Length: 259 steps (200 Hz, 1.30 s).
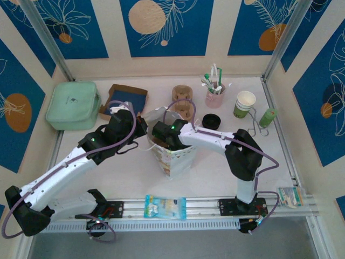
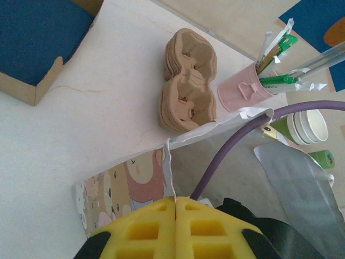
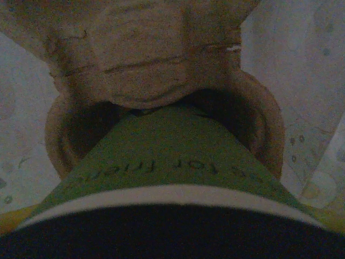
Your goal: Pack the takeout coffee
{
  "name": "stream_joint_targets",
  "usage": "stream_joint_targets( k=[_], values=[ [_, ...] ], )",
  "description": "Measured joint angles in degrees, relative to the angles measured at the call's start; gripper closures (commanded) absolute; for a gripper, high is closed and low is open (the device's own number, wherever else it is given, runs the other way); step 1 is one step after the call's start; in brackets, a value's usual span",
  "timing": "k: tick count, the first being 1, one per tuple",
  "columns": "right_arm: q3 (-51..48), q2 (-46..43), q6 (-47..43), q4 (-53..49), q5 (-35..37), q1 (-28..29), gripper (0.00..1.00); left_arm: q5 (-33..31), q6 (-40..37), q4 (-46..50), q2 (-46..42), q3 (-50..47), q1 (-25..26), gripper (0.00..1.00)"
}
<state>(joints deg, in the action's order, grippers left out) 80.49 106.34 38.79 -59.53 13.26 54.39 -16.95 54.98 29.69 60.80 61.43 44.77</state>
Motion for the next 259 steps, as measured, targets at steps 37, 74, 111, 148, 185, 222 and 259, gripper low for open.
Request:
stream_joint_targets(
  k=[37,74,111,148,185,222,259],
  values=[
    [-0.8,-0.3,0.2,1.0,0.0,-0.1,0.78,0.0,0.0,-0.2,-0.3,-0.2,0.0,1.00],
    [-1.0,-0.3,0.2,1.5,-0.1,-0.2,0.78,0.0,0.0,-0.2,-0.3,-0.2,0.0,1.00],
    [-1.1,-0.3,0.2,1.7,-0.2,-0.2,0.78,0.0,0.0,-0.2,-0.5,-0.3,0.0,1.00],
    [-1.6,-0.5,0.2,2.4,-0.2,-0.2,0.78,0.0,0.0,-0.2,-0.8,-0.5,0.0,1.00],
    [-2.4,-0.9,0.2,3.4,-0.3,-0.2,0.78,0.0,0.0,-0.4,-1.0,-0.7,0.0,1.00],
    [-2.8,-1.1,0.2,4.1,-0.2,-0.2,0.78,0.0,0.0,-0.6,-1.1,-0.9,0.0,1.00],
    [-2.9,-1.1,0.2,4.6,0.0,-0.2,0.78,0.0,0.0,-0.8,-1.1,-0.9,0.0,1.00]
  ],
)
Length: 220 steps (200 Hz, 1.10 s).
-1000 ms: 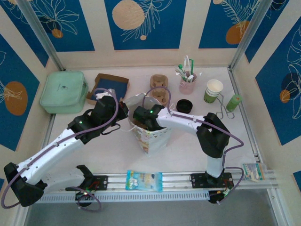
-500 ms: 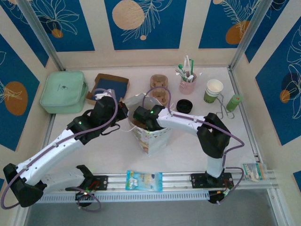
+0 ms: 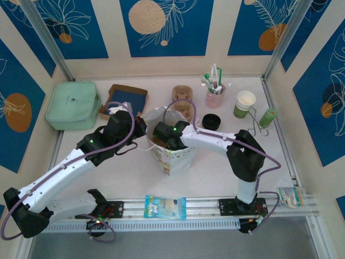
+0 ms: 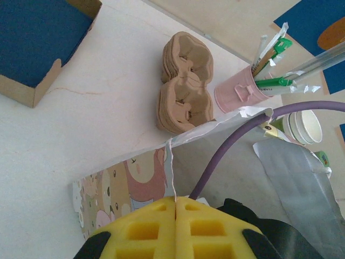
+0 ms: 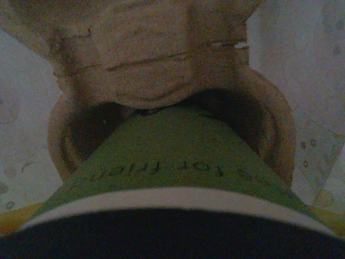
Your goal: Pack the takeout coffee
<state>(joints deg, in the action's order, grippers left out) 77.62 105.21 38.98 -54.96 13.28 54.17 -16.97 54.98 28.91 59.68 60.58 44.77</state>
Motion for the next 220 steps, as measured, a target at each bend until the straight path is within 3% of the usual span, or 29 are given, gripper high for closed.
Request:
stream_joint_targets(
  k=[220],
  values=[
    [-6.6,-4.4,0.4,11.0,2.8,-0.3,0.76,0.0,0.0,-1.7,-0.2,-0.2,0.0,1.00]
  ],
)
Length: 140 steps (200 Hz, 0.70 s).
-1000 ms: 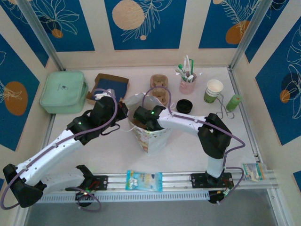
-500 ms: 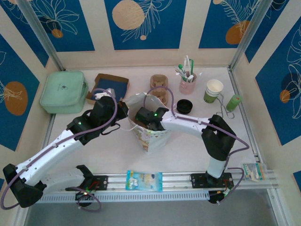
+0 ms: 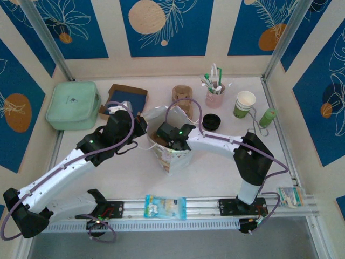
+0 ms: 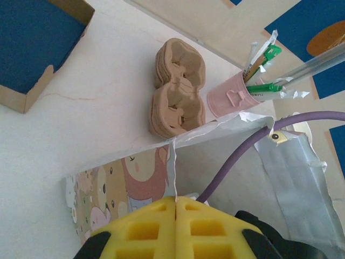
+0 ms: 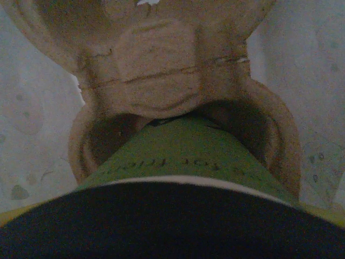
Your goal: Pack the takeout coffee
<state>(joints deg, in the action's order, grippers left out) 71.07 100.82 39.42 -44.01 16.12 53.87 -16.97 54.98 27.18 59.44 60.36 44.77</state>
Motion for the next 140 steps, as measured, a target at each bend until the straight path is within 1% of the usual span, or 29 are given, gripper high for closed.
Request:
stream_joint_targets(
  k=[84,140],
  values=[
    [-0.2,0.3,0.0,0.8,0.2,-0.2,0.71,0.0,0.0,-0.2,-0.2,-0.1,0.0,1.00],
    [-0.1,0.6,0.0,0.8,0.2,-0.2,0.70,0.0,0.0,-0.4,-0.5,-0.4,0.0,1.00]
  ],
)
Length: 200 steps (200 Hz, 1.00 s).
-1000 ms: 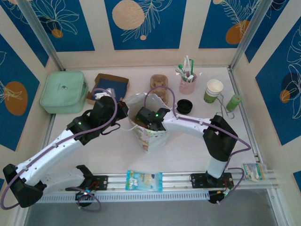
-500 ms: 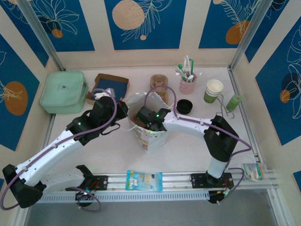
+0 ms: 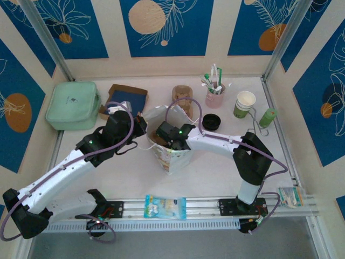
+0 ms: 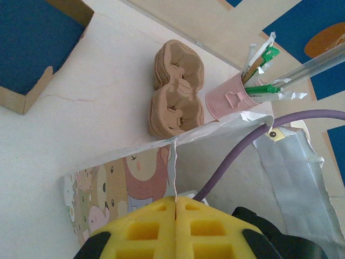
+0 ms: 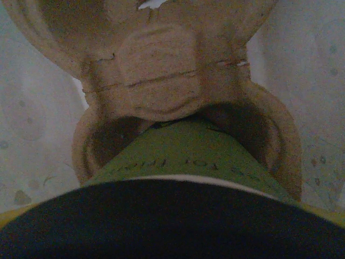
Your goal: Pack the takeout coffee
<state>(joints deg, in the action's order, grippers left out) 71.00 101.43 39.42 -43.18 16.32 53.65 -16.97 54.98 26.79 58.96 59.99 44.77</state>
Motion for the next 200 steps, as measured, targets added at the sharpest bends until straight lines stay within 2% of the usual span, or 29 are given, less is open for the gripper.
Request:
stream_joint_targets(
  k=[77,133,146,151,160,200],
  values=[
    [0.0,0.0,0.0,0.5,0.2,0.0,0.64,0.0,0.0,-0.2,-0.4,-0.3,0.0,1.00],
    [-0.1,0.0,0.0,1.2,0.6,0.0,0.28,0.0,0.0,-0.5,-0.5,-0.3,0.0,0.93],
    [-0.1,0.0,0.0,1.3,0.6,0.0,0.17,0.0,0.0,-0.5,-0.7,-0.4,0.0,0.92],
    [-0.1,0.0,0.0,1.4,0.7,0.0,0.07,0.0,0.0,-0.5,-0.7,-0.4,0.0,0.92],
    [-0.1,0.0,0.5,1.9,0.9,0.0,0.01,0.0,0.0,-0.5,-0.9,-0.5,0.0,0.92],
    [0.0,0.1,0.7,4.5,1.7,0.0,0.01,0.0,0.0,-0.5,-0.9,-0.6,0.0,0.92]
  ],
)
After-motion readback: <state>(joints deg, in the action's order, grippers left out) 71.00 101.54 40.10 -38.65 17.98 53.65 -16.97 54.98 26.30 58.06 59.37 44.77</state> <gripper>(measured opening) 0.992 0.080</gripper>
